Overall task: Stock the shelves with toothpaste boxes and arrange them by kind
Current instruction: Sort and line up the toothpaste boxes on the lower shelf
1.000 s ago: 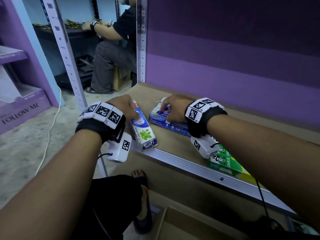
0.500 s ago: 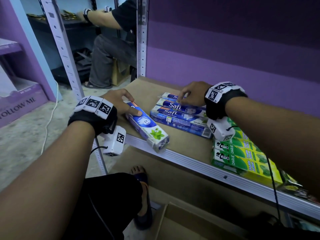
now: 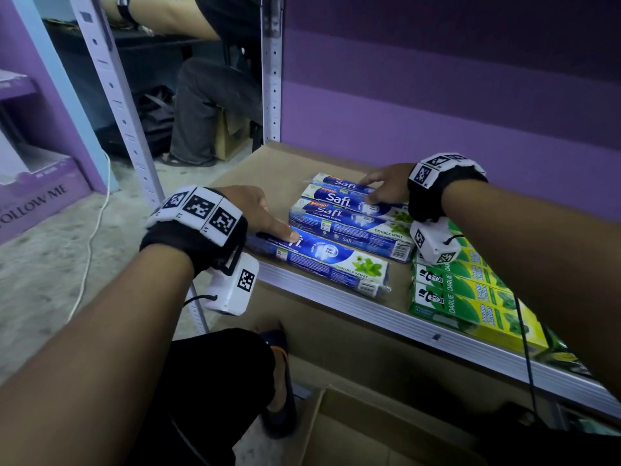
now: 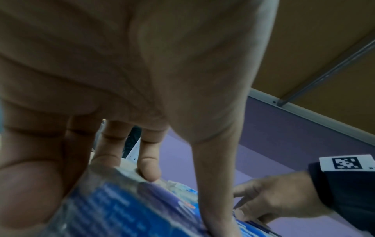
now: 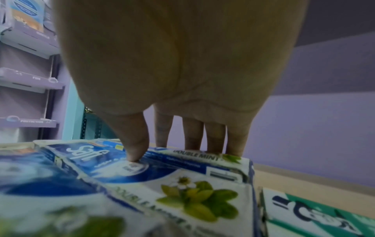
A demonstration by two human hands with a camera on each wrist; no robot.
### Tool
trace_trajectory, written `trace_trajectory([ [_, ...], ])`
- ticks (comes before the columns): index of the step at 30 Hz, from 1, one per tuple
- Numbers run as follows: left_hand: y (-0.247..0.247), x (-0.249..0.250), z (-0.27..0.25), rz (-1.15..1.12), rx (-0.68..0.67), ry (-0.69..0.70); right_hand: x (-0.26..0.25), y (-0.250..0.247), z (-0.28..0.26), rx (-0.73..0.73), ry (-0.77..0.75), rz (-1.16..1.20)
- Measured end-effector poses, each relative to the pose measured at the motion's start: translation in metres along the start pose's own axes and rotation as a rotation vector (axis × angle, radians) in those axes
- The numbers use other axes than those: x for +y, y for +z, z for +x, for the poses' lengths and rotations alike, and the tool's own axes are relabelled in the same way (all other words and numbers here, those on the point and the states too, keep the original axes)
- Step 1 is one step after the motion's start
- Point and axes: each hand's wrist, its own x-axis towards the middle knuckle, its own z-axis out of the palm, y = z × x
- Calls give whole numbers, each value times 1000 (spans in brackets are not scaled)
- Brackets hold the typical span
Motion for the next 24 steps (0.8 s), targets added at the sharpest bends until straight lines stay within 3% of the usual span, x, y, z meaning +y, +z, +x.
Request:
trace_trajectory([
  [15, 13, 25, -6, 63, -54, 43, -3, 4, -13, -13, -14, 30],
  [24, 13, 26, -3, 99, -13, -18, -8, 8, -24, -22, -46, 32],
])
